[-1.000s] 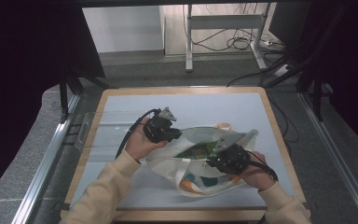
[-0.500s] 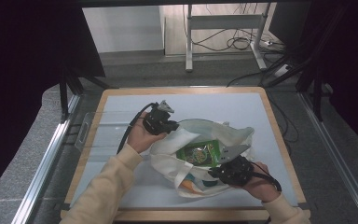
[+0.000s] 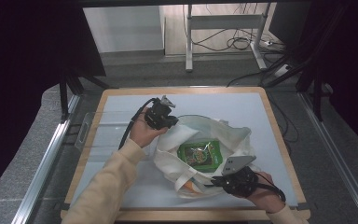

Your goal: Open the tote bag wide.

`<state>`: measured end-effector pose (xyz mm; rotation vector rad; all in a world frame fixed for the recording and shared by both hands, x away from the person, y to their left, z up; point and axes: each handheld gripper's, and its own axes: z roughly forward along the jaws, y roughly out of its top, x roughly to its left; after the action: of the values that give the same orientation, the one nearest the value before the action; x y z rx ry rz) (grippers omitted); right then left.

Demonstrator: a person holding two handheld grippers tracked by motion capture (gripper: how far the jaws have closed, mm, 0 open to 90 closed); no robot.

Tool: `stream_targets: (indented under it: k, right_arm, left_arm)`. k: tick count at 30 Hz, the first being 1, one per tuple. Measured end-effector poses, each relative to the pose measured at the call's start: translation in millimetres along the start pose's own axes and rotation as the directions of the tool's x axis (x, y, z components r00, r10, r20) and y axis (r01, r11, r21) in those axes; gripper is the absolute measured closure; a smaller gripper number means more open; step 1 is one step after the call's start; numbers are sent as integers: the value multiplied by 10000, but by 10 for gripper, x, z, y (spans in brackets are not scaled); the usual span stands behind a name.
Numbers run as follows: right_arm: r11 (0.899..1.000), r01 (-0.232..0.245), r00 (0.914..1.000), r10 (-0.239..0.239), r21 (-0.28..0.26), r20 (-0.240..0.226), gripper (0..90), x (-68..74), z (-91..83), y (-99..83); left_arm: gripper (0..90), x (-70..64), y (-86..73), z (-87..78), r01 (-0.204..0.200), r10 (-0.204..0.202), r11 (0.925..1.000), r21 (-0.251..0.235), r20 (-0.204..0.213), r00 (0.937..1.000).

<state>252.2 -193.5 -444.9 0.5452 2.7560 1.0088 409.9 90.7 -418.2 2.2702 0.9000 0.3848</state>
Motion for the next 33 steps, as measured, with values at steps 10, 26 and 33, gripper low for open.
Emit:
stream_targets:
  k: [10,26,33]
  right_arm:
    - [9996,-71,9999,74,288,-96,848,82,52,-128]
    - [9991,-116,9999,120,409,-88,836,84,77,-143]
    - [9998,-148,9999,149,121,-76,766,72,44,-128]
  left_arm:
    - [829,143,-1,120,372,-369,9991,225,-155,9992]
    - [820,95,-15,62,322,-322,9995,49,144,9994]
    - [696,18,-51,-129,117,-95,9988,-482,454,9989]
